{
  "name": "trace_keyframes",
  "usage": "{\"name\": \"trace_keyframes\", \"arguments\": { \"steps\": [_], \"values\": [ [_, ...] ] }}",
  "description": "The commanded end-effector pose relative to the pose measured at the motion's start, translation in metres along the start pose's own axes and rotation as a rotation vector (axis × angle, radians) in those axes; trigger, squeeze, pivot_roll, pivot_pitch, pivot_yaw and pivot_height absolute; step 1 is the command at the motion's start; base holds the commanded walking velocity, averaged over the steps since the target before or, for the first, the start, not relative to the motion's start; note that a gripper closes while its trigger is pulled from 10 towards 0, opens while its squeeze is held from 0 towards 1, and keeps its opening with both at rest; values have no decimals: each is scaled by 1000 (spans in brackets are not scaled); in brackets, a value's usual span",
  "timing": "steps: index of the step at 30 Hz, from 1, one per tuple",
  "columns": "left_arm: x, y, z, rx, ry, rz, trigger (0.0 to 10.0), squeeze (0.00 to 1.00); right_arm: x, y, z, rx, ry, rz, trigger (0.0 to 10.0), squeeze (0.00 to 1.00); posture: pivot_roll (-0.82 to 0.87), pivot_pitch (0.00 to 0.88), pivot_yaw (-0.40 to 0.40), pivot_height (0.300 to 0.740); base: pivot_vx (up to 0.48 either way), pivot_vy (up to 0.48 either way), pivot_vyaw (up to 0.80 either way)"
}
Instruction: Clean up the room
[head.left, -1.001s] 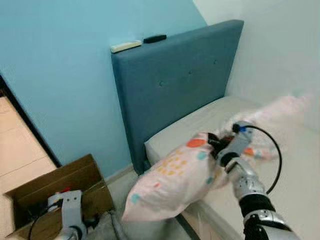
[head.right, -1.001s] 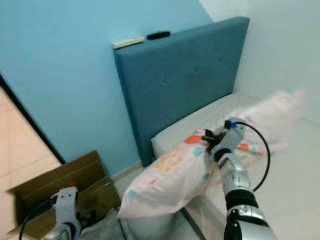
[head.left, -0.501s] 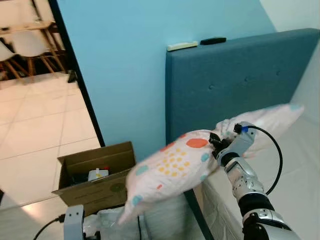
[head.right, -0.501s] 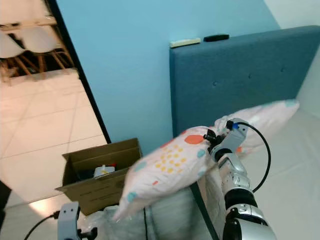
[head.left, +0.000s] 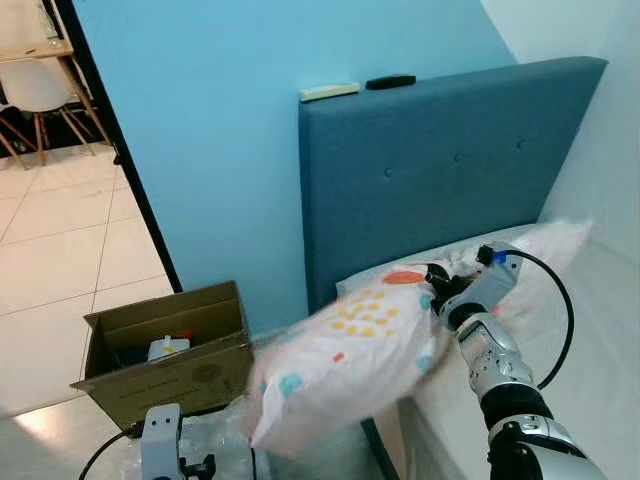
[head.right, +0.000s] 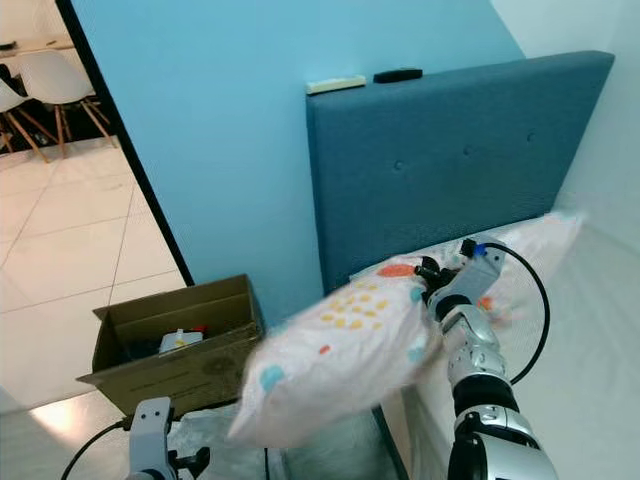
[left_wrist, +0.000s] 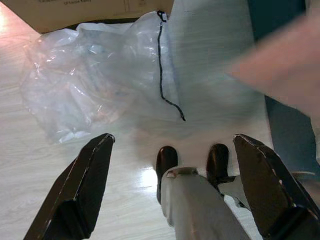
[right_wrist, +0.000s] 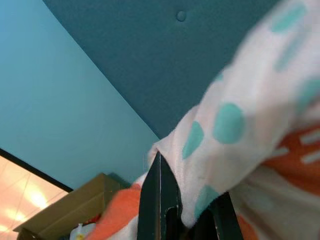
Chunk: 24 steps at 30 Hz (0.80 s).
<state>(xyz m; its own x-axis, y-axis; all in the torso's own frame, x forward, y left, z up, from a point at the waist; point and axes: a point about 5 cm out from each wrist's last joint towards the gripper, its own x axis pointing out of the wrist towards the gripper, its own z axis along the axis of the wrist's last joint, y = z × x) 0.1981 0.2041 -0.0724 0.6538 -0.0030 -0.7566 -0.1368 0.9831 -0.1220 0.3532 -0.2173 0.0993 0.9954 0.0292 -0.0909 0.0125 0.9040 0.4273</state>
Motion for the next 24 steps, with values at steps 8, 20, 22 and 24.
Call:
{"name": "trace_keyframes", "arguments": {
  "steps": [8, 20, 22, 24],
  "values": [
    [3, 1, 27, -3, -104, 8, 10000, 0, 7, 14, 23, -32, -113, 58, 10000, 0, -19, 0, -5, 740, 0, -91, 0],
    [6, -8, 64, -44, -245, -43, 10000, 0, 8, 22, 24, -35, -119, 110, 10000, 0, -27, 0, -18, 740, 0, 0, 0],
    [6, -11, 71, -48, -273, -55, 10000, 0, 8, 24, 23, -43, -112, 123, 10000, 0, -26, 0, -20, 740, 0, 0, 0],
    [7, -14, 81, -47, -308, -72, 10000, 0, 8, 24, 21, -68, -99, 126, 10000, 0, -26, 0, -21, 740, 251, 0, 781]
  ]
}}
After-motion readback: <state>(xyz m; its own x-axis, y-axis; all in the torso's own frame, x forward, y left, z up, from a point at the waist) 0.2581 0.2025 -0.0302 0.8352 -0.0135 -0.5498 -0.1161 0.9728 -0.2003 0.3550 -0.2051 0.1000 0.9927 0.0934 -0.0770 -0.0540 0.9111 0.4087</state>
